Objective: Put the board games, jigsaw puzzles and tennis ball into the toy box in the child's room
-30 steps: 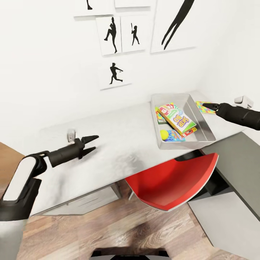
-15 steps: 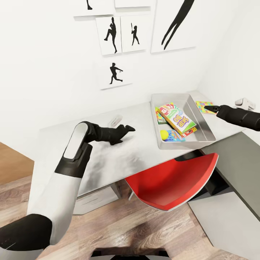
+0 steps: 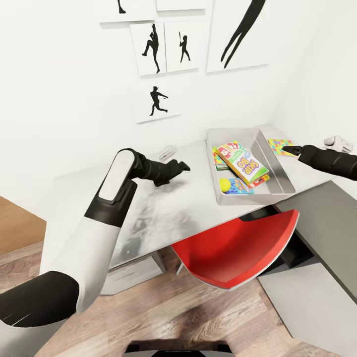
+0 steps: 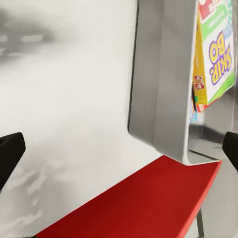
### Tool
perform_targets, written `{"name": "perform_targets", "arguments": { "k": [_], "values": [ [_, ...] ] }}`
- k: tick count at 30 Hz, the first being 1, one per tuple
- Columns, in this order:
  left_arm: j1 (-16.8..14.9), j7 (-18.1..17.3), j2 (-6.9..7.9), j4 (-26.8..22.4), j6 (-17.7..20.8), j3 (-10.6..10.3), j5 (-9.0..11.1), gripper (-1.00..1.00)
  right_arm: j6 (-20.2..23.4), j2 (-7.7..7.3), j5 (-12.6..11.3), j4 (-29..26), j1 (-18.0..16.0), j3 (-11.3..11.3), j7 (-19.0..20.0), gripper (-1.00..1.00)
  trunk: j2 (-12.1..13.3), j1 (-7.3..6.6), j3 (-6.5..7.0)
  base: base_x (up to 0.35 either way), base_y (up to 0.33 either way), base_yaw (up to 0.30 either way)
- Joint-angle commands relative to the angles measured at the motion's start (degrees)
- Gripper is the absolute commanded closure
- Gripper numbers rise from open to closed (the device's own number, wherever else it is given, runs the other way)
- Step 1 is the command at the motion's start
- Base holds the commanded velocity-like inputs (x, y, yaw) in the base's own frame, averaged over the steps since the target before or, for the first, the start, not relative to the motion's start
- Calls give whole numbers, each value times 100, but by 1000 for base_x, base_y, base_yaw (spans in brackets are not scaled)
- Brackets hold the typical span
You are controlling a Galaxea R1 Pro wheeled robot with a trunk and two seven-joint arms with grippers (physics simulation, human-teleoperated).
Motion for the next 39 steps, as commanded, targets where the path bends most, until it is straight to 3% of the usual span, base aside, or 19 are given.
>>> {"name": "perform_targets", "arguments": {
  "k": [1, 8, 13, 32, 36, 37, 39],
  "values": [
    [-7, 60, -1, -4, 7, -1, 50, -100, 19, -2, -59, -4, -6, -1, -57, -100, -10, 3, -8, 0, 0, -90],
    [-394, 91, -1, -17, 2, -433, 9, -100, 24, -6, -52, -5, 2, -11, -84, -100, -10, 3, 2, 0, 0, -184],
    [-610, 97, -1, -66, 1, -634, 5, -100, 26, -7, -49, -5, 13, -14, -91, -100, -10, 3, 11, 0, 0, -245],
    [-763, 113, -1, -645, 1, -888, 18, -100, 34, -8, -46, -2, 324, -23, -96, -100, -10, 3, 52, 0, 0, -271],
    [-767, 112, -1, -777, -3, -1251, 24, -100, 34, -8, -46, 0, 514, -24, -97, -100, -10, 3, 57, 0, 0, -164],
    [-767, 112, -1, -777, -3, -1251, 24, -100, 34, -8, -46, 0, 514, -24, -97, -100, -10, 3, 57, 0, 0, -114],
    [-768, 108, -1, -812, -20, -1503, 38, -100, 32, -8, -47, 1, 594, -24, -97, -100, -10, 3, 58, 0, 0, -82]
  ]
}}
